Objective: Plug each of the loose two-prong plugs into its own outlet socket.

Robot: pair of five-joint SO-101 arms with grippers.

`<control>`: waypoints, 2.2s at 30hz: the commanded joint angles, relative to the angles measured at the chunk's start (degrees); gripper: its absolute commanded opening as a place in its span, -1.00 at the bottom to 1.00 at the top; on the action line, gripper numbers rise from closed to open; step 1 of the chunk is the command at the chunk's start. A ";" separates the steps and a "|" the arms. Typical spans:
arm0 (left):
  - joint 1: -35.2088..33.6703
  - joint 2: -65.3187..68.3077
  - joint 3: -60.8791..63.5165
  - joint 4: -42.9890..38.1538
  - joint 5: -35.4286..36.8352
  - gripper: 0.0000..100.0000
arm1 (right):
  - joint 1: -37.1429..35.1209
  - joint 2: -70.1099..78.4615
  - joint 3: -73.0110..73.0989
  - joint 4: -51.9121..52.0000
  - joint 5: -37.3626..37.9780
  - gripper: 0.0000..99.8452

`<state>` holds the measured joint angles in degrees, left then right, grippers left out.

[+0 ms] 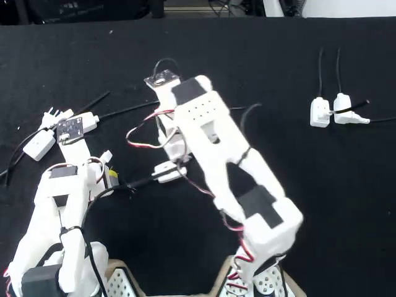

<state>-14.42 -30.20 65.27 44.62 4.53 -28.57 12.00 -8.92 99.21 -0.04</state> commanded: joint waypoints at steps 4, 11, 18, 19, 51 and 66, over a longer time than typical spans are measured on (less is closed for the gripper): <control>-0.48 -1.49 -0.75 -0.09 0.00 -0.53 | 9.41 -7.08 12.70 -17.85 9.58 -0.98; -0.48 -1.49 -0.75 -0.09 0.00 -0.53 | 17.49 -7.25 31.69 -50.90 18.11 -0.98; -0.48 -1.49 -0.75 -0.09 0.00 -0.53 | 17.85 -7.34 37.23 -50.64 18.11 -0.98; -0.48 -1.49 -0.75 -0.09 0.00 -0.53 | 17.93 -7.43 37.23 -48.88 18.11 -0.97; -0.48 -1.49 -2.07 2.11 -0.09 -0.53 | 17.23 -24.40 38.46 -32.79 26.55 -0.98; -0.57 -8.62 -2.51 2.99 0.00 -0.53 | -5.01 -41.45 57.80 -54.86 17.14 -0.98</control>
<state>-14.51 -32.40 65.27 46.55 4.53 -29.45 -26.15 48.66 46.55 17.71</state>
